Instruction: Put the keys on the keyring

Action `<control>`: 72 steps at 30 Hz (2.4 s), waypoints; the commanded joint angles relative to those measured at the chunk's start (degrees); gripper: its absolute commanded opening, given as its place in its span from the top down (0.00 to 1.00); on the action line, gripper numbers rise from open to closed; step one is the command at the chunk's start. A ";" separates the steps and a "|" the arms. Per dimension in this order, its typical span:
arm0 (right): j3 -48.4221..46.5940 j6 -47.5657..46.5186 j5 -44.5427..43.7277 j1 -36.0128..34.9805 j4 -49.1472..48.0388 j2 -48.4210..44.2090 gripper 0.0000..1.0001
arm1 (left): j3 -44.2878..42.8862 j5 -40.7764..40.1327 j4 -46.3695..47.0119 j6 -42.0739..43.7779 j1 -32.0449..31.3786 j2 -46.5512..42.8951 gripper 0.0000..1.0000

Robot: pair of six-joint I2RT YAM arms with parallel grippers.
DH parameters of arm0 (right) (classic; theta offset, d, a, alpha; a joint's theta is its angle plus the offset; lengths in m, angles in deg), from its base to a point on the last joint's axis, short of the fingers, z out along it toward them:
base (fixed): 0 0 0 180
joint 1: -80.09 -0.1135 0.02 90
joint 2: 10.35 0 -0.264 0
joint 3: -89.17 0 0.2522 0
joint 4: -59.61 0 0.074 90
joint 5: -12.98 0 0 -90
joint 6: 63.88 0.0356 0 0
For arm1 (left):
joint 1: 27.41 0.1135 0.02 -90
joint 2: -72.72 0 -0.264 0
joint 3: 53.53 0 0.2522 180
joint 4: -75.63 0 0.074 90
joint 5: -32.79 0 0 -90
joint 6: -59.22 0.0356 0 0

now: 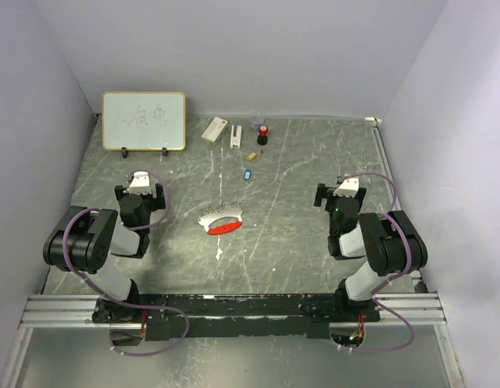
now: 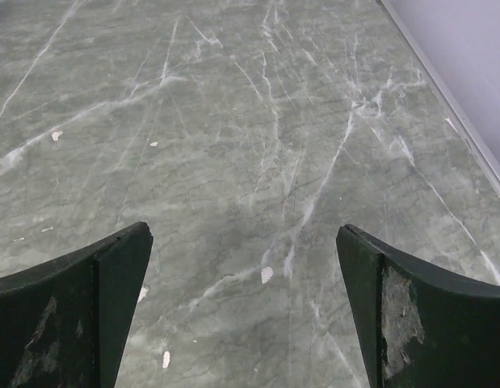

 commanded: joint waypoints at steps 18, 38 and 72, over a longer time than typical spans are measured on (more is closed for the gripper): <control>-0.55 0.13 -0.14 0.53 -0.63 0.44 0.00 | -0.61 1.27 2.64 -0.36 0.57 0.27 0.00; -0.55 0.12 -0.14 0.50 -0.63 0.42 0.00 | -0.61 1.27 2.64 -0.34 0.59 0.28 0.00; -28.88 8.33 0.72 -3.58 55.00 -13.42 0.00 | -15.08 -4.29 -32.15 -6.74 -5.32 -20.94 0.00</control>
